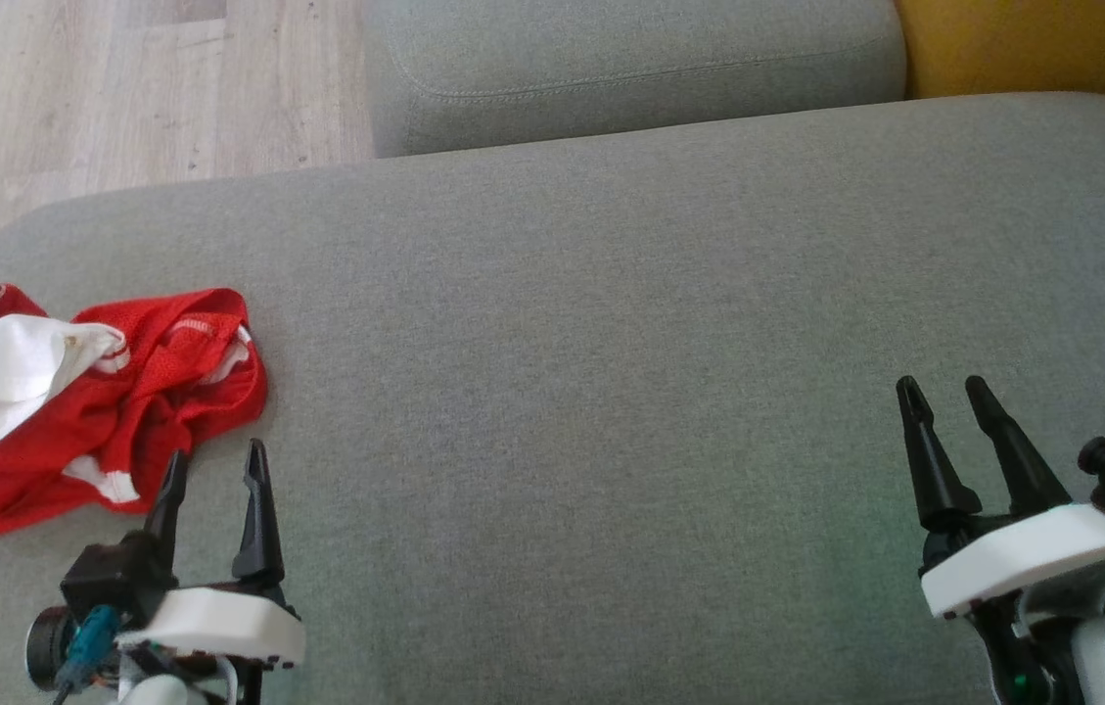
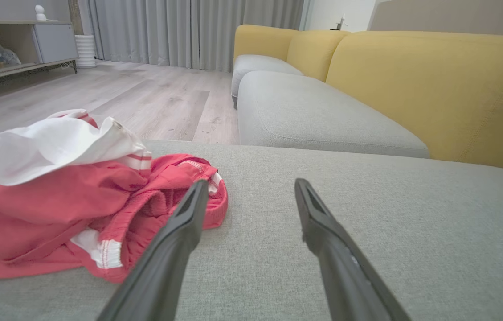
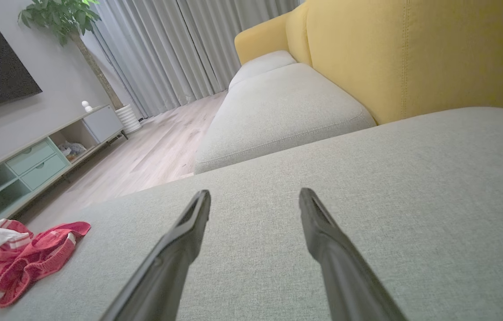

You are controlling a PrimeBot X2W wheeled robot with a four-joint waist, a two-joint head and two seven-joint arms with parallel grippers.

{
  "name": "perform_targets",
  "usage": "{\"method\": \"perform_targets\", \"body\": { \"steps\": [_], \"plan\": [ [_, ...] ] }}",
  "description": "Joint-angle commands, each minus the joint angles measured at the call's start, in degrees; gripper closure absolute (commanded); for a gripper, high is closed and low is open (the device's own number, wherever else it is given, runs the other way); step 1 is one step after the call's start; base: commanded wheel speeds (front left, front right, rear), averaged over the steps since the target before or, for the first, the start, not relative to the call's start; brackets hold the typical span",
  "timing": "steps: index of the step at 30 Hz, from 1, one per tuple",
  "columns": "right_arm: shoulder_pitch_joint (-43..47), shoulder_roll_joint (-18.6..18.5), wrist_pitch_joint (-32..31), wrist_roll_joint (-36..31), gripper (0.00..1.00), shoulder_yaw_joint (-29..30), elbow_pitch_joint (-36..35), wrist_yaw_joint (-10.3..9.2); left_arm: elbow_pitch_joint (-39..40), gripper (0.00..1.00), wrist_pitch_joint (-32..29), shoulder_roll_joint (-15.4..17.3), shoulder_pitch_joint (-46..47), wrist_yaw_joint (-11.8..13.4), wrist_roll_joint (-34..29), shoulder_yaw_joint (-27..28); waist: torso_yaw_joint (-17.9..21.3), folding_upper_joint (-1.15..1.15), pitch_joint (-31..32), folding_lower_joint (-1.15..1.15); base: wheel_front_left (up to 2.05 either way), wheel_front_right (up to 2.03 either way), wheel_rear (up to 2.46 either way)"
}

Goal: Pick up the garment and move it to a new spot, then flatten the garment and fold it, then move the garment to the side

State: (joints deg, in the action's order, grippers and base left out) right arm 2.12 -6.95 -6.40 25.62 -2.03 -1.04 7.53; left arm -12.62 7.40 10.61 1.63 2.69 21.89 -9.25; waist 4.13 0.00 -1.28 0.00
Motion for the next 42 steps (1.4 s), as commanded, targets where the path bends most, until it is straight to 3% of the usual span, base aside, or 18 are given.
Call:
{"method": "perform_targets", "body": {
  "steps": [1,18,42],
  "plan": [
    [-0.37,-1.03,-0.17,-1.99,0.00,-1.25,-2.86,-0.04,2.18,0.00,0.83,1.61,1.19,0.76,-1.96,1.39,0.02,0.00,-0.02,0.00,0.00,0.00,0.00],
    [0.51,-1.04,-0.80,-10.71,0.00,-1.89,-6.05,-0.04,3.26,0.00,1.89,3.02,0.07,2.81,-9.75,0.50,0.14,0.00,-0.38,0.00,0.00,0.00,0.00],
    [0.35,-0.72,-0.98,-9.91,0.00,-0.80,-6.44,-0.04,3.15,0.00,2.24,3.08,-0.04,4.03,-7.44,0.98,-1.11,0.00,-0.51,0.00,0.00,0.00,0.00]
  ]
}}
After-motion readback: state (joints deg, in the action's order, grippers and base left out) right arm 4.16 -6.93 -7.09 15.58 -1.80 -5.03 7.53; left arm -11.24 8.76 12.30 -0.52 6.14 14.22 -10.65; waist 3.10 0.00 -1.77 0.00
